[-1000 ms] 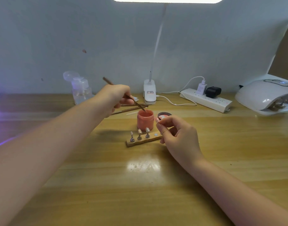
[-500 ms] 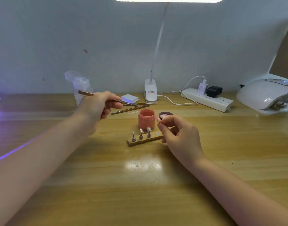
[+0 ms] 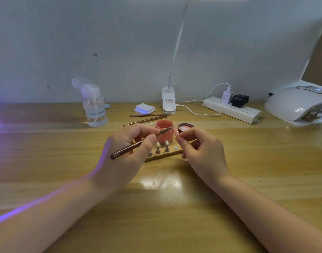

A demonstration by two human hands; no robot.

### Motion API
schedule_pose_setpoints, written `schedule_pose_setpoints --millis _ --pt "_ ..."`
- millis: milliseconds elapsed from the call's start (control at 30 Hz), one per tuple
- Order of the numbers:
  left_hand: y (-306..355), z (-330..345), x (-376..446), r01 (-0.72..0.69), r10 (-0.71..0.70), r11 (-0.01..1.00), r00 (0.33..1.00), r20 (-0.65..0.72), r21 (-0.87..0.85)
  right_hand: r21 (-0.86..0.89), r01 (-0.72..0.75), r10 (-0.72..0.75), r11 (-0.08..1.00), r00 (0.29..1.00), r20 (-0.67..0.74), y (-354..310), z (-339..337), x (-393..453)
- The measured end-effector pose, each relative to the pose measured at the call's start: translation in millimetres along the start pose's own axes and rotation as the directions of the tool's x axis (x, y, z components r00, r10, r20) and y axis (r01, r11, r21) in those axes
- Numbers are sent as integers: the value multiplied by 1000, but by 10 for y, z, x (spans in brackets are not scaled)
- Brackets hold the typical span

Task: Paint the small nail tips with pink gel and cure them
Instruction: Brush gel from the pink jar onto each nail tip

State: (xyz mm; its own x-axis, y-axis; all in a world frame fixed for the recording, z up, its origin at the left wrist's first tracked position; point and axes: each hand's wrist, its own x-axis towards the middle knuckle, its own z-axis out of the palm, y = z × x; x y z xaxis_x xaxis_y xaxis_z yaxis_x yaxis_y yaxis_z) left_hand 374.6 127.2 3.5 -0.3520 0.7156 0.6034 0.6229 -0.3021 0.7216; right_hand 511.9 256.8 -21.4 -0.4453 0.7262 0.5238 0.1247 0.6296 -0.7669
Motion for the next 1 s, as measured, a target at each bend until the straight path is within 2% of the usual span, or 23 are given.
schedule_pose_setpoints --millis 133,300,467,600,800,1000 --pt "-15 -4 -16 -29 28 999 999 28 45 -5 5 -5 1000 1000 3 -2 -1 1" --pt "16 -13 -33 -41 40 999 998 -38 -12 -4 6 -6 1000 1000 6 -5 -4 1" --pt "26 27 -59 -67 67 997 998 16 22 -2 6 -6 1000 1000 -1 -4 0 -1" --pt "19 -6 -71 -111 112 993 993 -22 33 -8 7 -7 1000 1000 -1 6 0 -1" --pt "2 22 -70 -106 105 992 994 28 62 -11 19 -19 1000 1000 -3 1 -2 -2" --pt "15 19 -58 -80 80 995 997 -11 57 -8 16 -16 1000 1000 -2 12 -1 3"
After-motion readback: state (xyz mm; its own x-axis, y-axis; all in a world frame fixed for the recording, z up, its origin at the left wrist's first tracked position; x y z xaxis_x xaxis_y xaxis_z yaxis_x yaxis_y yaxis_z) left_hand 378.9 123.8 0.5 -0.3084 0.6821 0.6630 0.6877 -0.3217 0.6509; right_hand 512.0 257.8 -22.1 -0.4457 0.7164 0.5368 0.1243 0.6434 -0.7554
